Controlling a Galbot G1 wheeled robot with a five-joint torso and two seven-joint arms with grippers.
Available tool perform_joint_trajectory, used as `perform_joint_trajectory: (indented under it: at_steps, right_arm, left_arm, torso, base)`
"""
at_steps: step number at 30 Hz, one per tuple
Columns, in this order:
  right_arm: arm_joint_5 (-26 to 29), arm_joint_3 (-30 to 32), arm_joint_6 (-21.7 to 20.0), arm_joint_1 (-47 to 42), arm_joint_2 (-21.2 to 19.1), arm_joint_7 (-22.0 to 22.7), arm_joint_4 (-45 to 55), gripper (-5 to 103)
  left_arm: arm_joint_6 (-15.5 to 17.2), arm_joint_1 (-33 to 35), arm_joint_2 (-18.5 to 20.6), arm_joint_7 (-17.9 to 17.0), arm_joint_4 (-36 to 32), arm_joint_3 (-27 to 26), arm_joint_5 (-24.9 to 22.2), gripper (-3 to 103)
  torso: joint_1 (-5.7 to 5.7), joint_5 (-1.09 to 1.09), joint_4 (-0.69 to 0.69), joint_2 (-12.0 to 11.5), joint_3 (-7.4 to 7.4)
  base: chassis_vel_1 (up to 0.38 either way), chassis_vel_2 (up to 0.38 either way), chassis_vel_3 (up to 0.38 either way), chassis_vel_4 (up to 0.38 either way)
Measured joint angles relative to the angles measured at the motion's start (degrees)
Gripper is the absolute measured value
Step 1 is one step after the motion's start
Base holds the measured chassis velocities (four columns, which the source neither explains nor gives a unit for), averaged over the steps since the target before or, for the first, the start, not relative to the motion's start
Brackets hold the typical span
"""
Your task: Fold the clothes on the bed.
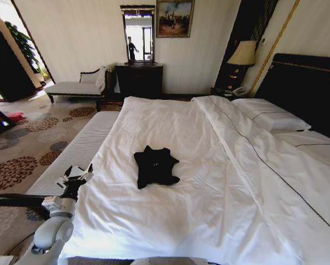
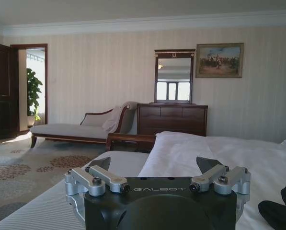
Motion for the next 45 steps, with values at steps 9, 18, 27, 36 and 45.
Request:
perform_joint_trajectory:
  at_steps: [9, 18, 27, 36, 45]
  right_arm:
    - [-1.9, -1.1, 1.9, 3.1, -1.0, 0.6, -8.2, 4]
    - [-2.5, -2.7, 3.0, 5.6, -3.6, 1.3, -16.4, 4]
    - [-3.1, -4.6, 5.1, 8.4, -4.9, 1.1, -24.2, 4]
    - [-3.4, -6.1, 4.7, 11.4, -5.1, 2.0, -28.1, 4]
    - [-3.9, -7.4, 4.7, 13.0, -5.0, 2.2, -30.8, 4]
  left_arm:
    - [0.0, 0.5, -0.7, 0.0, -0.4, 0.0, 0.6, 100]
    - [0.0, 0.9, -1.4, -0.2, -1.2, 0.3, 1.3, 100]
    - [0.0, 2.4, -1.9, -0.2, -2.1, -0.1, 1.8, 100]
    - [-0.1, 2.9, -2.1, -0.2, -2.6, -1.1, 1.6, 100]
    - [-0.4, 3.4, -2.5, -0.2, -2.6, -1.0, 1.7, 100]
  torso:
    - [0.0, 0.01, 0.03, 0.0, 0.0]
    - [0.0, 0.01, 0.05, 0.0, 0.0]
    - [0.0, 0.01, 0.04, 0.0, 0.0]
    - [0.0, -0.01, 0.01, 0.0, 0.0]
    - [0.0, -0.02, 0.02, 0.0, 0.0]
  base:
    - [0.0, 0.0, 0.0, 0.0]
    - [0.0, 0.0, 0.0, 0.0]
    - [0.0, 0.0, 0.0, 0.0]
    - [0.0, 0.0, 0.0, 0.0]
    - [0.0, 0.0, 0.0, 0.0]
